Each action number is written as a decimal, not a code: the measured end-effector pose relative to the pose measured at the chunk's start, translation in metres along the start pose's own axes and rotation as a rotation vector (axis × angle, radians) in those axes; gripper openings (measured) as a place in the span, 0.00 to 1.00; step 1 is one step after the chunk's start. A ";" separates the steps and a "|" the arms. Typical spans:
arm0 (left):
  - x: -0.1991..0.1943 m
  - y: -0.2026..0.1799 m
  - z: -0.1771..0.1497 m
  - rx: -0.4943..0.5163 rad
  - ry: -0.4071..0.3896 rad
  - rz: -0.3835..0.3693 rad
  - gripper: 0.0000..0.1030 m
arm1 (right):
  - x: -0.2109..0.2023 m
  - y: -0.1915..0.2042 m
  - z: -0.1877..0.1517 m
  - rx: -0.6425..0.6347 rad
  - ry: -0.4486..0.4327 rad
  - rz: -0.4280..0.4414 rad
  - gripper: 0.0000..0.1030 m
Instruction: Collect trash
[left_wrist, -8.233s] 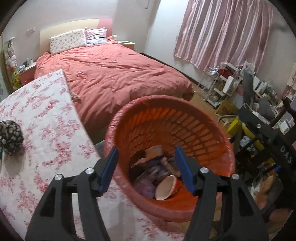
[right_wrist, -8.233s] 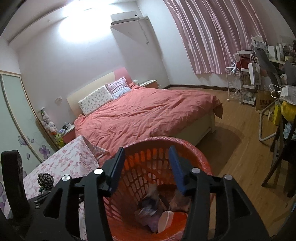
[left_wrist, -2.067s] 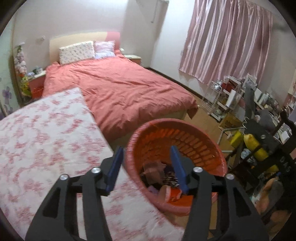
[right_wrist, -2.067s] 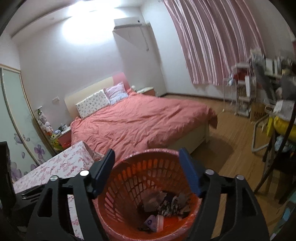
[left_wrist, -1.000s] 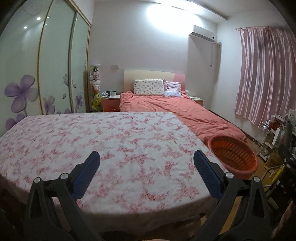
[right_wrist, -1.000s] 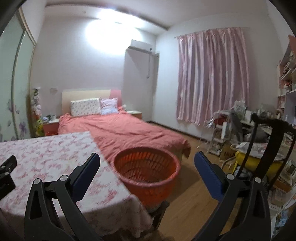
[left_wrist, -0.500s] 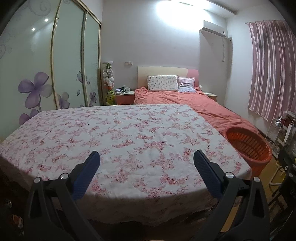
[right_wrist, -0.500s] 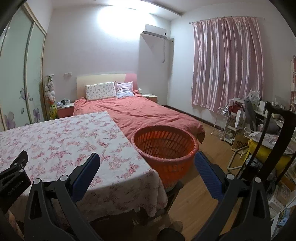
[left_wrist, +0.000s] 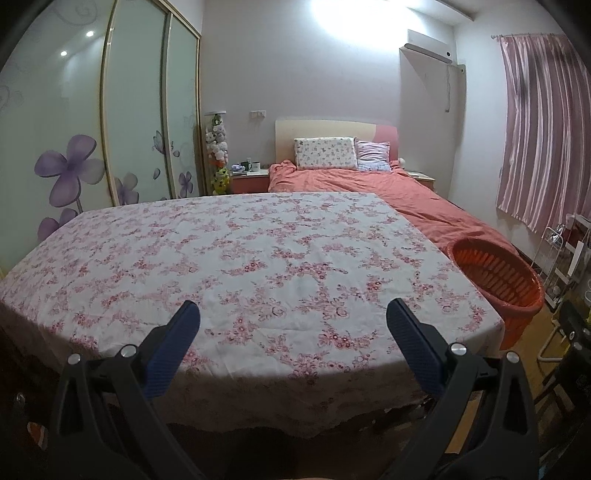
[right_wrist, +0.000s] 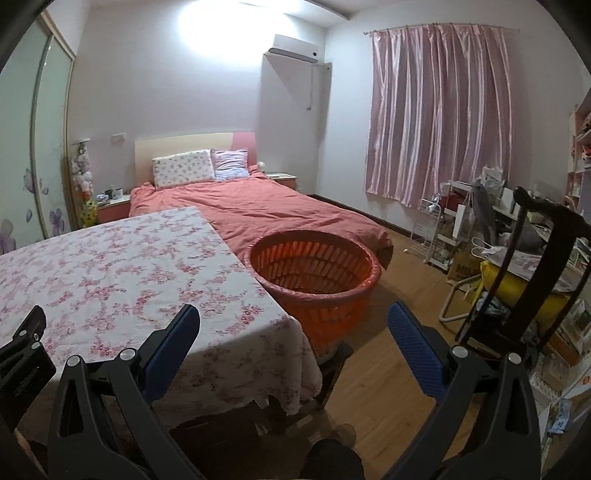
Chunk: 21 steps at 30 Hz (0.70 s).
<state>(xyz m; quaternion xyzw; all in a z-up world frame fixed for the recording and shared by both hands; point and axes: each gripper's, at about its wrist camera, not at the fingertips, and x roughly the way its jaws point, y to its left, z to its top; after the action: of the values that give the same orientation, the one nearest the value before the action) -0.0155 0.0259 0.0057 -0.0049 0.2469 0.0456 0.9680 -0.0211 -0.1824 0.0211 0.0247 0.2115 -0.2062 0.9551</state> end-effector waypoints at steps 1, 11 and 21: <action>0.000 -0.001 0.000 0.000 0.000 -0.004 0.96 | 0.000 -0.001 0.000 0.002 0.001 -0.001 0.98; -0.004 -0.014 0.000 0.018 -0.001 -0.033 0.96 | 0.005 -0.008 -0.003 0.015 0.020 0.003 0.98; 0.003 -0.026 -0.001 0.004 0.028 -0.054 0.96 | 0.015 -0.011 -0.005 0.014 0.054 0.023 0.98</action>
<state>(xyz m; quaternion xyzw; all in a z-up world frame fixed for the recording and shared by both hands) -0.0111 0.0007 0.0034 -0.0100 0.2604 0.0190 0.9653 -0.0154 -0.1978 0.0105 0.0393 0.2357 -0.1961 0.9510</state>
